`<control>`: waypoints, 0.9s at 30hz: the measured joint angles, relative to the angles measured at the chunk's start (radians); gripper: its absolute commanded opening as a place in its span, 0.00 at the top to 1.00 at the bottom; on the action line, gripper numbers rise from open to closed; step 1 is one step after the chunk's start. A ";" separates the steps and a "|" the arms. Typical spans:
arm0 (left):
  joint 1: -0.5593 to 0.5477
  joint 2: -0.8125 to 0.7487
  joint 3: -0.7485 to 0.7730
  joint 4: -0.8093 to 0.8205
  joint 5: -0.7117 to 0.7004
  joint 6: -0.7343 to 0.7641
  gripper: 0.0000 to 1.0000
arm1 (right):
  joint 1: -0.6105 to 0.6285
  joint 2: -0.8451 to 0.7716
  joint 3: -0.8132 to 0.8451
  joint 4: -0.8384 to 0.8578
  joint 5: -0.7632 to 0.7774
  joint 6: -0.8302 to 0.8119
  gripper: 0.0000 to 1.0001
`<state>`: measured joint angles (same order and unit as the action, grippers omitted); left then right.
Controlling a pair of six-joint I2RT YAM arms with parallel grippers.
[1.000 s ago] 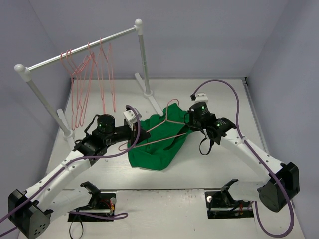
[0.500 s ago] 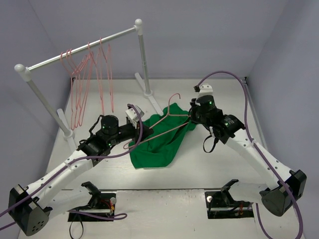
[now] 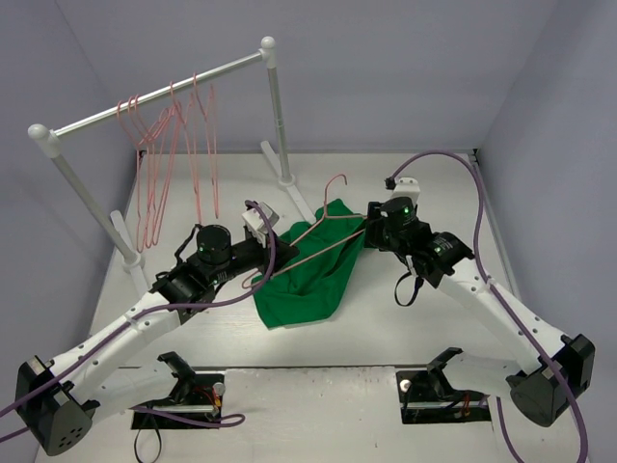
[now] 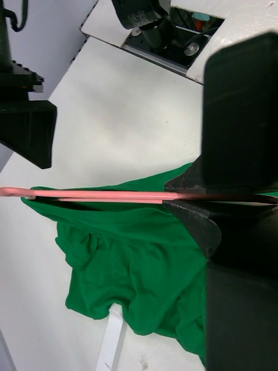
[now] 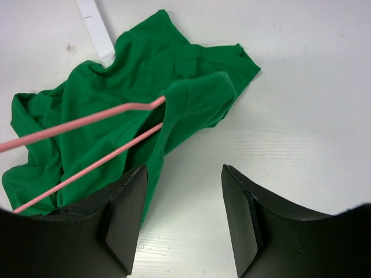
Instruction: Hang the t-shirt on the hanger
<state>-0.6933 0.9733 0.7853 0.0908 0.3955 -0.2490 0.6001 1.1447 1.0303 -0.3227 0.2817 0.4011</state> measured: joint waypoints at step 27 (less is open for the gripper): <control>-0.026 -0.013 0.000 0.021 -0.021 -0.048 1.00 | 0.017 0.087 -0.068 0.156 0.116 0.092 0.62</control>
<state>-0.7193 0.9600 0.7849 0.1120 0.3748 -0.2974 0.6170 1.2319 0.9623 -0.1663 0.3973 0.4931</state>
